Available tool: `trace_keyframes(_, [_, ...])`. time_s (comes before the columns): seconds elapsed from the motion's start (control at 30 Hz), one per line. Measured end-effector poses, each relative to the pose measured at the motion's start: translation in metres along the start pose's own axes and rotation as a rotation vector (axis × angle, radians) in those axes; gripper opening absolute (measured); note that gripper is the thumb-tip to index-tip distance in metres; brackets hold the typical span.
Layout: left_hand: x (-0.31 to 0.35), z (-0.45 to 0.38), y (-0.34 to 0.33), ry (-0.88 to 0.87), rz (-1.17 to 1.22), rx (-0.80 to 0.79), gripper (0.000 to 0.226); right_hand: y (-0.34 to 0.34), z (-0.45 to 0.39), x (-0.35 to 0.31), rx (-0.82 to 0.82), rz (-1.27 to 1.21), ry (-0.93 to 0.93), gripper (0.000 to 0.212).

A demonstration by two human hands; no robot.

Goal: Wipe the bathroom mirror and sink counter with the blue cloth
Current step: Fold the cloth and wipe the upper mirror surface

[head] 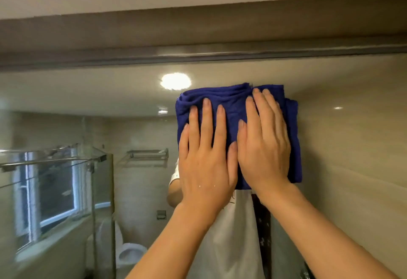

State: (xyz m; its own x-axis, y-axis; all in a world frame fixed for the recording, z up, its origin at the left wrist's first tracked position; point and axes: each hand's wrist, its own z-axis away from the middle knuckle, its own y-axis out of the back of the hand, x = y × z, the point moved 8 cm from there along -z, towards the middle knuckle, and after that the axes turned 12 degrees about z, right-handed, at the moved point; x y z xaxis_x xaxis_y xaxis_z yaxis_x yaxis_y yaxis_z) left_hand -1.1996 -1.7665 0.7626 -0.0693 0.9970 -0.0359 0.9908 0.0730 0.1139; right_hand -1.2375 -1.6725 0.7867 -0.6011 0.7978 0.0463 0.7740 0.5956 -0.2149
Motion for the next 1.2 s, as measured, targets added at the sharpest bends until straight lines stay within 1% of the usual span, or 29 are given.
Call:
trace_keyframes(0.1, [-0.031, 0.002, 0.015, 0.023, 0.007, 0.012, 0.061, -0.007, 0.001, -0.034, -0.009, 0.032, 0.052, 0.041])
trace_keyframes(0.2, [-0.066, 0.001, 0.032, 0.035, 0.017, 0.043, 0.060, -0.013, -0.002, -0.071, 0.024, 0.070, 0.067, 0.040])
trace_keyframes(0.4, [-0.138, -0.001, 0.068, 0.066, 0.019, 0.073, 0.060, -0.026, -0.017, -0.151, 0.067, 0.047, 0.087, 0.038])
trace_keyframes(0.6, [-0.210, 0.006, 0.099, 0.096, -0.015, 0.077, 0.058, -0.042, -0.025, -0.230, -0.029, 0.089, 0.136, 0.045])
trace_keyframes(0.67, [-0.226, 0.009, 0.105, 0.102, -0.019, 0.068, 0.058, -0.044, -0.026, -0.246, -0.062, 0.094, 0.136, 0.047])
trace_keyframes(0.97, [-0.257, 0.012, 0.124, 0.081, 0.015, 0.081, 0.058, -0.048, -0.027, -0.280, -0.091, 0.093, 0.093, 0.050])
trace_keyframes(1.2, [-0.313, 0.021, 0.151, 0.121, -0.014, 0.087, 0.057, -0.056, -0.029, -0.340, -0.136, 0.037, 0.109, 0.051])
